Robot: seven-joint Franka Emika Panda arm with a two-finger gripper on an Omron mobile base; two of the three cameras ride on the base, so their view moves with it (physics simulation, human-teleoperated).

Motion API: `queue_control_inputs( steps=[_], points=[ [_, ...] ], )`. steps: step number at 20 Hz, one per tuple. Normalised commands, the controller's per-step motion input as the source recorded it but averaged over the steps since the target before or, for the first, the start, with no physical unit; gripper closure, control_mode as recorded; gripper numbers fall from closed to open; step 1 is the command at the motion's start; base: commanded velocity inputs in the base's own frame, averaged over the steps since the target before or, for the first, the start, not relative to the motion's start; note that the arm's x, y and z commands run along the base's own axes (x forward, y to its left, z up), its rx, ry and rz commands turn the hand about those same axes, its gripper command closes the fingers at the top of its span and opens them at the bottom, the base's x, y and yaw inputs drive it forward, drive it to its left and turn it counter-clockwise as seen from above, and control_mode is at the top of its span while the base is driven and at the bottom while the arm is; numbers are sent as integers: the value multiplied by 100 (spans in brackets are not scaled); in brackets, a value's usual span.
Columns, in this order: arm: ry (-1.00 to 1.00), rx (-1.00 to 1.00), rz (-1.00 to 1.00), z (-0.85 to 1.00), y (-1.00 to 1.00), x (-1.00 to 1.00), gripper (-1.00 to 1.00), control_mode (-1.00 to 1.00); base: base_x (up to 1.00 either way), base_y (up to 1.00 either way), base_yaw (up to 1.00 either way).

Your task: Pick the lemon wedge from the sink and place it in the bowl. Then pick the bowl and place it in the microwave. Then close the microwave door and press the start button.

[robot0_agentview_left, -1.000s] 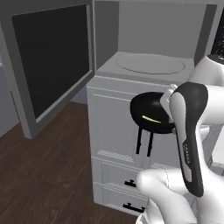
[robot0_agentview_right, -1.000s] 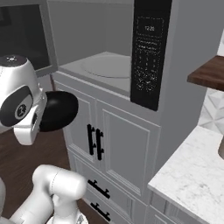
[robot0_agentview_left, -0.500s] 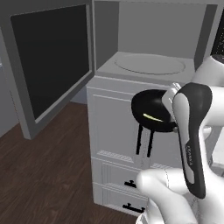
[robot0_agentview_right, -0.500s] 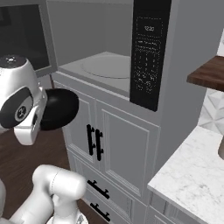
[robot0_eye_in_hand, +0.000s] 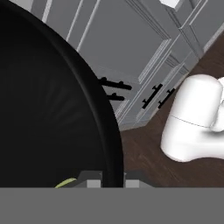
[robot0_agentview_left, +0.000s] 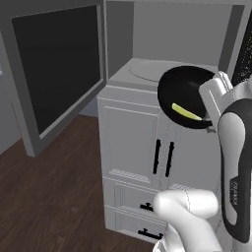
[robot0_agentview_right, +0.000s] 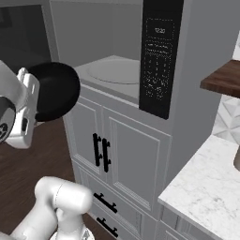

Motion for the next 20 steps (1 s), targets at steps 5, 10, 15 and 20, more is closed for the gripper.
queue_control_inputs(
  steps=[5,10,15,20],
  points=[
    [-14,6,0,56,-39,22,100,-100,0,0,0],
    [-7,3,0,29,-21,47,100,-100,0,0,0],
    [-11,0,0,-6,-4,58,100,-100,0,0,0],
    [-15,0,0,-6,-5,59,100,-100,0,0,0]
  ],
)
